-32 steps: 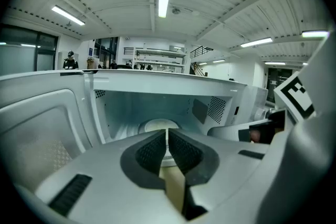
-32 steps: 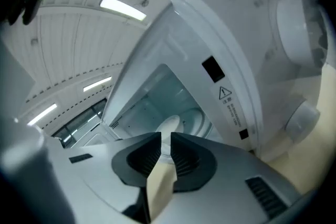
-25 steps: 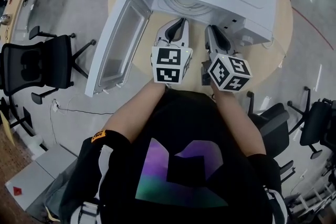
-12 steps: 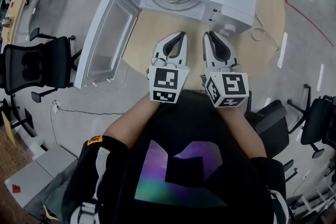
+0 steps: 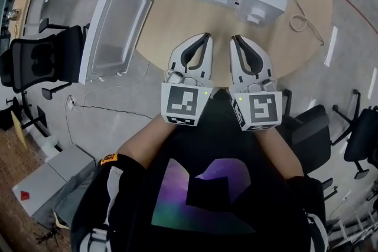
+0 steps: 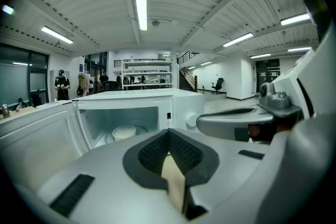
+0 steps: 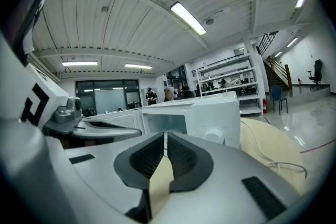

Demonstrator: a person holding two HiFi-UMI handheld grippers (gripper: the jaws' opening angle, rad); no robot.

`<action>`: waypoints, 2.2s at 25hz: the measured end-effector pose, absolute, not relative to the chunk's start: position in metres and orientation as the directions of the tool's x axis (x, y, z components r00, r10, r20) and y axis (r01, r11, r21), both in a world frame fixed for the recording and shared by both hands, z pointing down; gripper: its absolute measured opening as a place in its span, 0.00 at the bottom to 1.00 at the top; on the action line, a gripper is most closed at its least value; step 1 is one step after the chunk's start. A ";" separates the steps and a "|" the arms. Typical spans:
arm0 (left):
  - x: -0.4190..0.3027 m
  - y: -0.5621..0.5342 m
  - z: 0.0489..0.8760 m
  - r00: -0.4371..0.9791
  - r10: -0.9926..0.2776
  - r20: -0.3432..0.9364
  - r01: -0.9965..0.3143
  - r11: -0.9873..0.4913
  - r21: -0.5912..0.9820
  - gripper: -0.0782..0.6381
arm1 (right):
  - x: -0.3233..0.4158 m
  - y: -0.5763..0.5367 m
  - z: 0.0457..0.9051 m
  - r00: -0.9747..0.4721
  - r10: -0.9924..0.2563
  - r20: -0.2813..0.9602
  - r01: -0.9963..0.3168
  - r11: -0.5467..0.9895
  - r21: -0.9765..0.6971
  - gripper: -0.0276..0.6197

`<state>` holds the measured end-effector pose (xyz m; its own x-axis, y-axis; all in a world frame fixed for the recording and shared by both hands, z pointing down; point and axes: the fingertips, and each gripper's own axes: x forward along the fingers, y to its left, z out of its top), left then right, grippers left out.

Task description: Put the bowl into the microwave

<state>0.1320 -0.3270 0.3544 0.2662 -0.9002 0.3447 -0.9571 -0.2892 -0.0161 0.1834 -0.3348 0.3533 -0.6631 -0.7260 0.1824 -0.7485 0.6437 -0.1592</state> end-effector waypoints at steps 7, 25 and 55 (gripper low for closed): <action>0.144 -0.333 0.322 0.313 -0.912 0.264 -0.941 -0.335 -0.042 0.17 | 0.181 -0.331 0.325 -0.679 -0.726 0.111 -0.734 0.668 -0.120 0.07; 0.074 -0.284 0.282 0.424 -0.891 0.165 -0.900 -0.435 -0.032 0.17 | 0.110 -0.290 0.295 -0.654 -0.750 0.100 -0.754 0.634 -0.172 0.07; -0.031 -0.119 0.293 0.539 -0.831 0.142 -0.842 -0.534 0.072 0.17 | 0.009 -0.119 0.295 -0.525 -0.841 0.132 -0.851 0.517 -0.093 0.07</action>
